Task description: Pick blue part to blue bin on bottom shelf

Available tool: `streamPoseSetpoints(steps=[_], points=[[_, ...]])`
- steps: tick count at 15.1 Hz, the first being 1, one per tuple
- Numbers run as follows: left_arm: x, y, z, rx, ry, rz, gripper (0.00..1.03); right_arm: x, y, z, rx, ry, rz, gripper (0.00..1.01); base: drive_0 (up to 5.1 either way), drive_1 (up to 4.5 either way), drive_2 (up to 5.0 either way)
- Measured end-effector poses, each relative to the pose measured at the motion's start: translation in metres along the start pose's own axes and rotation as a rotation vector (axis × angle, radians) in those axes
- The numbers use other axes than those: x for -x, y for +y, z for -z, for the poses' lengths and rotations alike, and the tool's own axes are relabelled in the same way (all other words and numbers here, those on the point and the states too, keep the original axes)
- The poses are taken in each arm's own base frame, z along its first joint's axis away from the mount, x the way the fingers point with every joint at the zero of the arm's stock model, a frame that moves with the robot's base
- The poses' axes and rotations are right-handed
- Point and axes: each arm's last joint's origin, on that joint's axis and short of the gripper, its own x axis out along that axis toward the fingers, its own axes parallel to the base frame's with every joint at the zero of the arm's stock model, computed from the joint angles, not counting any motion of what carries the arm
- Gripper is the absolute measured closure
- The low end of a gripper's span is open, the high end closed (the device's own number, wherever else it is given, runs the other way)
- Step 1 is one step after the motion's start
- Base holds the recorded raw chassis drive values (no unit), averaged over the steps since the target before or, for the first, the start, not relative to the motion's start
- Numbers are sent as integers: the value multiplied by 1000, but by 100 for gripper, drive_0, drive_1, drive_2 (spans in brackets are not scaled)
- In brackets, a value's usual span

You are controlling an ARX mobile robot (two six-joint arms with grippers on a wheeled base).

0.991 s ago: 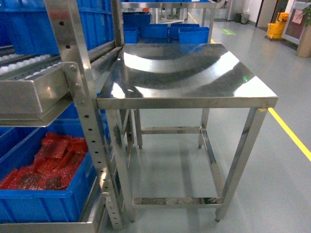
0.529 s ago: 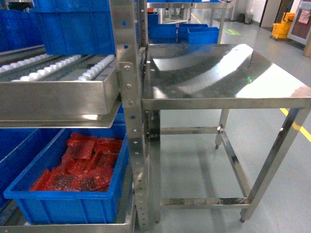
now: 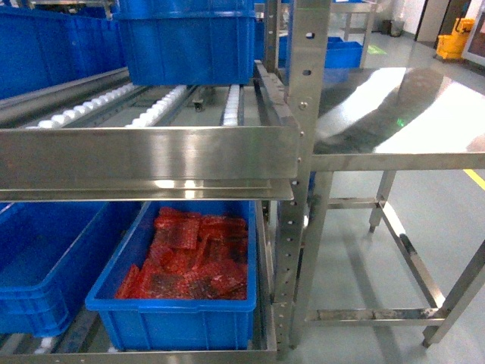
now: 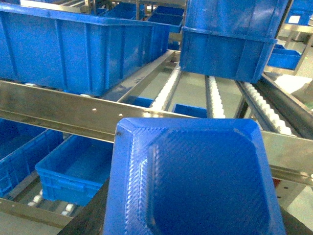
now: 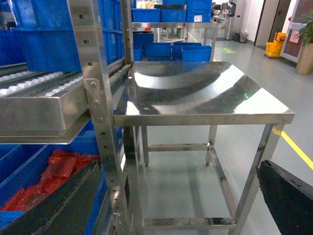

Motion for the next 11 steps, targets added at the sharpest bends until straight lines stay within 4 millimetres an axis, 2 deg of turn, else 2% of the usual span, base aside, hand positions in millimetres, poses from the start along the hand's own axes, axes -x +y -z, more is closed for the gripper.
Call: streamPoseSetpoints(steps=[11], points=[[0,0,0,0,-1,-3,60,0,0,0,0,-3,0,3,-504,242,242]])
